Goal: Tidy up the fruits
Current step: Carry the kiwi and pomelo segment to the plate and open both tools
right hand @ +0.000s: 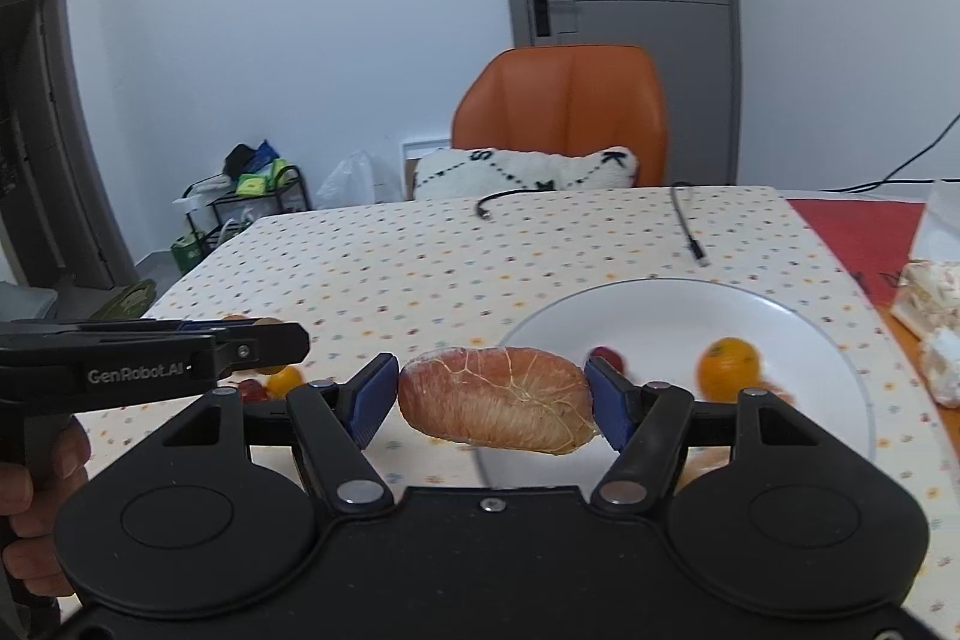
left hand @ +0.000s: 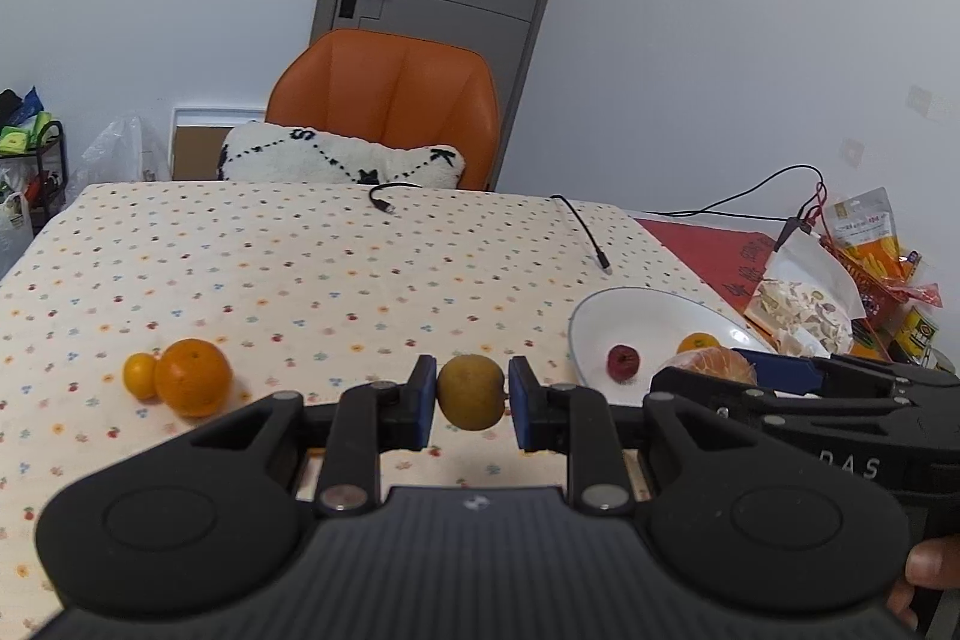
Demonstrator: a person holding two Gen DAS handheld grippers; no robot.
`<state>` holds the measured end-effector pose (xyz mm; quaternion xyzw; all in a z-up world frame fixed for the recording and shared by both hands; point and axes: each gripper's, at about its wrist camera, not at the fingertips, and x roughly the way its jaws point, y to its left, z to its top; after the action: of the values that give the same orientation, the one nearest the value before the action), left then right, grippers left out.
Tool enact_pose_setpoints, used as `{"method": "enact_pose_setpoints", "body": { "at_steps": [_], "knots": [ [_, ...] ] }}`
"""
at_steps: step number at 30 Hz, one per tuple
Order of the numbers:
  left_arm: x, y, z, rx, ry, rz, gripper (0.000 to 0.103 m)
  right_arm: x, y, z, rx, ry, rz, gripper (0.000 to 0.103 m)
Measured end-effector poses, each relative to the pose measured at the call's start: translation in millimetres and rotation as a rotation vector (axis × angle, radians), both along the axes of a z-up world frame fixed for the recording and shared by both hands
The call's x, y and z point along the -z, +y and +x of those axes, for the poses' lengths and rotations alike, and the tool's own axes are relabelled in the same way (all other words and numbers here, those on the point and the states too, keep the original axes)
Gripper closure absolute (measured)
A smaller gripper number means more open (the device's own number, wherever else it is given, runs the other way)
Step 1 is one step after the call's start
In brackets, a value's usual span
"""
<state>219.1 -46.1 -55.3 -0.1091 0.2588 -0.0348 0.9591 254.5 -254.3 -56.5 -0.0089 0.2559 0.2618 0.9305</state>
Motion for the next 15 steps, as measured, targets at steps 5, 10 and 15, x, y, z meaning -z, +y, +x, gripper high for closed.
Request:
{"method": "enact_pose_setpoints", "body": {
  "at_steps": [5,10,15],
  "knots": [
    [-3,-14,9,0.03,-0.005,-0.001,0.079,-2,-17,7,0.04,-0.005,-0.006,0.038],
    [-5,-29,17,0.061,-0.009,-0.001,0.079,-1,-32,17,0.085,-0.003,-0.015,0.038],
    [-5,-42,25,0.085,-0.006,0.0,0.079,5,-43,30,0.126,0.009,-0.019,0.038]
  ]
}}
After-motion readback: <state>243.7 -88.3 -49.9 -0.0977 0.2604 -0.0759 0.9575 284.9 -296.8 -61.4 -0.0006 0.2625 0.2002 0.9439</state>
